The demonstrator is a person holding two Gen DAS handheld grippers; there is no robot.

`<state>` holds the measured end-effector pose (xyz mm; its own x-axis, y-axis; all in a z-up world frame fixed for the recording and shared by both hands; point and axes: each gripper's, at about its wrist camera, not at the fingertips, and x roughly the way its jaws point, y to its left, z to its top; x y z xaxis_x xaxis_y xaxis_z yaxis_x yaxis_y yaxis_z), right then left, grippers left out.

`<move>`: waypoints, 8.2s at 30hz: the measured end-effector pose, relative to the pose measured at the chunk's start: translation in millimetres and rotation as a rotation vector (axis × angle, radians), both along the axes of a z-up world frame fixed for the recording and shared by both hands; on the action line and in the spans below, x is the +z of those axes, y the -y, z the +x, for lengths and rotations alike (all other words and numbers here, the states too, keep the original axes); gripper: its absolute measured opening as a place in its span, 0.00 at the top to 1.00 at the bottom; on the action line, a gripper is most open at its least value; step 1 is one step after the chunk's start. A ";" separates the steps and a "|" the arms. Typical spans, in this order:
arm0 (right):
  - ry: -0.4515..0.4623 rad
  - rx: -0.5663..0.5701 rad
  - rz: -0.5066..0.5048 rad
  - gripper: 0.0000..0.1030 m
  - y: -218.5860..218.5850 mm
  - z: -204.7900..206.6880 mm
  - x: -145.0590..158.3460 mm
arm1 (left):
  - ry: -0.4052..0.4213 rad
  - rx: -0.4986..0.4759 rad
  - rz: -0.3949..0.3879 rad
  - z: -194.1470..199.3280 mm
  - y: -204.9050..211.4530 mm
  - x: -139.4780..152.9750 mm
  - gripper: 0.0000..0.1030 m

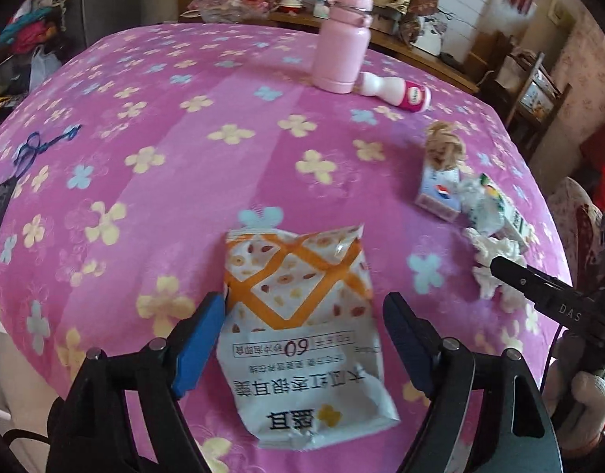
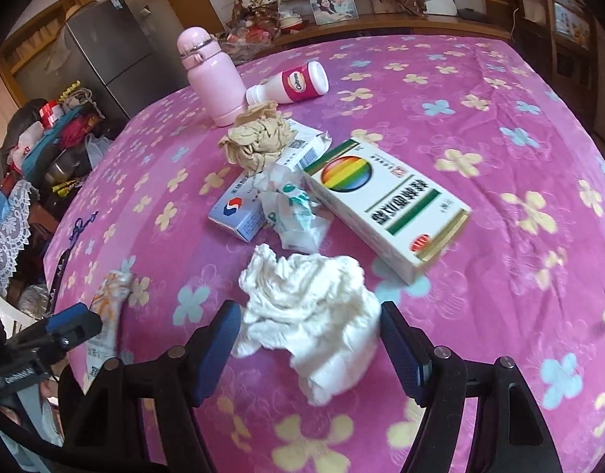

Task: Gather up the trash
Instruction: 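Grasp the orange-and-white snack bag with the left gripper while the right grasps the crumpled white tissue, then carry the snack bag and tissue over the white bin with both grippers, then open the right gripper to drop the tissue while the left opens to drop the snack bag, then move both open grippers back over the table, then grasp the crumpled beige paper with the left gripper while the right grasps the rainbow medicine box, then carry the beige paper and medicine box over the white bin with both grippers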

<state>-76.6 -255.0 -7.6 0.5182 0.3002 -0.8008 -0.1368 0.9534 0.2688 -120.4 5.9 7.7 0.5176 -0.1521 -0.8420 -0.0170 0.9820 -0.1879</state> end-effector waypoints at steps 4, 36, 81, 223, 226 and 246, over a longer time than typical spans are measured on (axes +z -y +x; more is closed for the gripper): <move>0.029 0.015 -0.055 0.26 -12.3 3.2 -1.4 | -0.020 -0.001 -0.004 3.5 -2.9 -10.5 0.20; 0.184 -0.035 0.020 0.69 76.0 -79.2 53.0 | 0.127 -0.299 -0.034 -15.7 150.5 45.1 0.66; 0.125 -0.614 -0.056 0.69 371.0 -196.2 29.8 | 0.108 -0.812 -0.031 -45.6 483.8 35.5 0.66; -0.036 -0.109 -0.111 0.31 78.6 -28.0 3.7 | 0.074 -0.283 -0.098 100.0 135.2 26.1 0.72; -0.025 -0.109 -0.124 0.31 77.1 -26.6 1.9 | 0.086 -0.301 -0.090 84.4 141.3 30.7 0.72; 0.099 -0.237 -0.076 0.42 142.6 -89.3 39.1 | 0.159 -0.472 -0.040 13.8 233.6 59.7 0.72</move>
